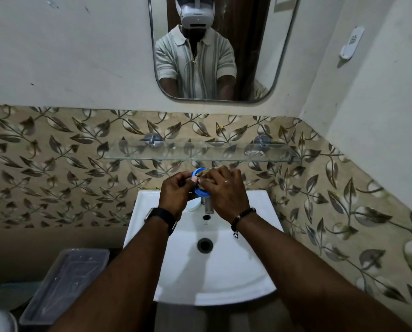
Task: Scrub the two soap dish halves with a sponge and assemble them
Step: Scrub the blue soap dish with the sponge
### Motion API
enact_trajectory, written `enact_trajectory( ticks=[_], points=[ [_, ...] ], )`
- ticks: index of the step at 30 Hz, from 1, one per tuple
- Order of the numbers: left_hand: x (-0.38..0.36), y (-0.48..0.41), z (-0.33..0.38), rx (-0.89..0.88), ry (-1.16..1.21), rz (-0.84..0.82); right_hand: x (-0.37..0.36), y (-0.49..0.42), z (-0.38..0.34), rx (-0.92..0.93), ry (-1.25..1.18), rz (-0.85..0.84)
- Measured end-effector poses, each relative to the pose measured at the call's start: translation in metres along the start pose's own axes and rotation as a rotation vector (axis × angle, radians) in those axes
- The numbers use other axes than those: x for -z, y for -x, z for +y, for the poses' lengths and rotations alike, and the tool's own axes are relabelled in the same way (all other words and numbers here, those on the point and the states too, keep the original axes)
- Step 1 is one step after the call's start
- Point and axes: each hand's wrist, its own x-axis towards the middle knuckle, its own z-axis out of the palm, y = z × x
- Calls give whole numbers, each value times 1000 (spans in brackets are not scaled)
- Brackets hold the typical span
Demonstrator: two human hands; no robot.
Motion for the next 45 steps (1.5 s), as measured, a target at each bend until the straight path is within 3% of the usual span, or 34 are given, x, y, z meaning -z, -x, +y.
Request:
enact_trajectory(
  ticks=[4,7,9,12,15,22,25,27,31,33,35,39,45],
  points=[
    [8,-3,2,-20,51,85,3,2,24,-27,173,-94],
    [2,-4,1,-20,26,53,4,-6,13,-99,25,-78],
    [-3,-3,-1,-26,-3,23,3,-11,3,-30,-82,-18],
    [-2,-5,-1,-39,7,64,2,-5,15,56,53,-30],
    [0,-6,1,-44,-4,114,3,1,29,12,109,-89],
    [-5,-8,1,52,49,171,-8,26,15,-111,-499,-95],
    [-7,-8,2,127,98,161,-8,31,19,-13,-319,-154],
    [-11,-9,4,163,134,156,-6,29,22,-17,-235,-106],
    [-12,-9,10,196,244,116,-1,23,23,8,-201,-8],
    [-9,-8,10,212,171,37,1,22,25,-3,-259,0],
    [-2,-5,7,129,-60,-48,1,19,34,-60,-410,1],
    [16,-3,-4,-221,-501,-130,2,17,56,-146,-635,-58],
    [12,-5,4,-279,-452,-234,1,14,44,-253,-783,91]
  ],
)
